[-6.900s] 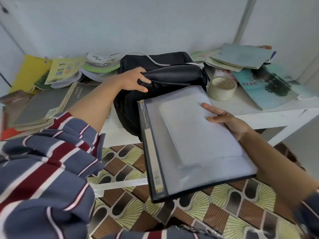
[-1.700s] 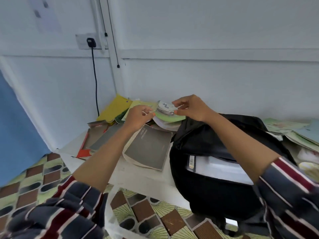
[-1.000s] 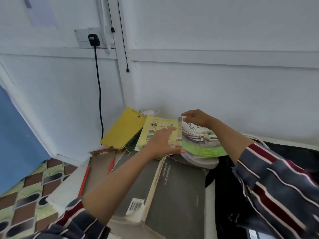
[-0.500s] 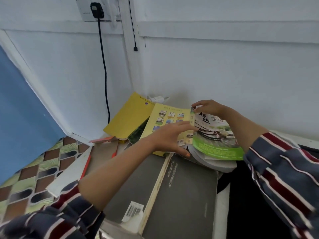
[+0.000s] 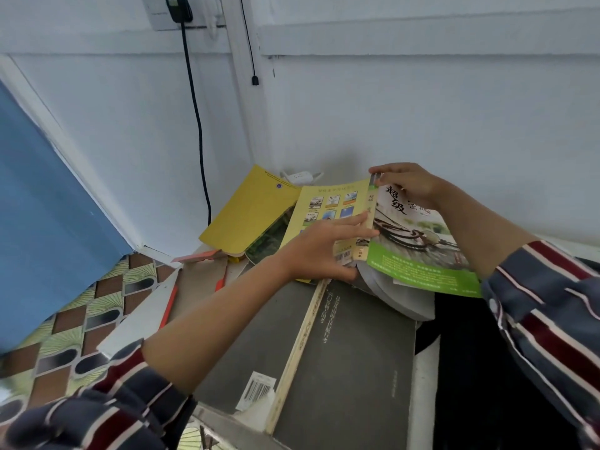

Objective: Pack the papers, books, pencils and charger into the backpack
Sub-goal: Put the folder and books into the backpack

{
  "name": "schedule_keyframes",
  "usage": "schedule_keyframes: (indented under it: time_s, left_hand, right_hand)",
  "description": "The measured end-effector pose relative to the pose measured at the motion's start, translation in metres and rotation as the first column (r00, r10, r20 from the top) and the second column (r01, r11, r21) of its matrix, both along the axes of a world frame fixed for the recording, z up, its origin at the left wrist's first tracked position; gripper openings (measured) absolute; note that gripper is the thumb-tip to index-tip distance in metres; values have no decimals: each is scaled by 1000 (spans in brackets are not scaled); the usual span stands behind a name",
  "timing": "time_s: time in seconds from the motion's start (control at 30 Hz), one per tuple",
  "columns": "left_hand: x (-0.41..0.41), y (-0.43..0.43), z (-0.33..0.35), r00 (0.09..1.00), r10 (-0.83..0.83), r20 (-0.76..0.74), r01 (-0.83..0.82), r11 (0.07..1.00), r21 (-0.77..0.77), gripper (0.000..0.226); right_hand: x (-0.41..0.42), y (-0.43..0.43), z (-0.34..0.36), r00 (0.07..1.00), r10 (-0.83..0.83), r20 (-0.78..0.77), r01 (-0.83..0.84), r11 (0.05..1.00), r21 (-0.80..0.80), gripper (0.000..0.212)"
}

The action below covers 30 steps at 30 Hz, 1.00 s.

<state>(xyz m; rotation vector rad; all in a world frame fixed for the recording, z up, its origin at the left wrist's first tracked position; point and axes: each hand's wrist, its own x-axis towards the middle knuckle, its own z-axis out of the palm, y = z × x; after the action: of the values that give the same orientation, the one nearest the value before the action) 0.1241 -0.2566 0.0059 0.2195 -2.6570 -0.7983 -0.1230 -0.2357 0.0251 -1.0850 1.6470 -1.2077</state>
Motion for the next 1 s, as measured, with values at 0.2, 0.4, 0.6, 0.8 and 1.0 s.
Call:
schedule_keyframes:
  time_s: [0.2, 0.4, 0.6, 0.8, 1.0]
  left_hand:
    - [6, 8, 6, 990, -44, -134, 39, 998, -44, 64]
    - [10, 21, 16, 959, -51, -278, 52, 999, -4, 63]
    - [19, 30, 35, 889, 21, -457, 60, 985, 162, 57]
    - [31, 41, 71, 788, 142, -600, 183, 876, 447, 47]
    - [42, 35, 104, 717, 227, -659, 394, 648, 652, 31]
  right_hand:
    - [8, 13, 23, 996, 29, 83, -22, 996, -90, 30]
    - [14, 26, 43, 988, 71, 135, -47, 984, -172, 28]
    - [24, 40, 81, 990, 94, 105, -59, 952, -301, 21]
    - [36, 60, 120, 996, -61, -59, 30, 905, -425, 13]
    - [58, 91, 132, 982, -187, 33, 178, 847, -502, 13]
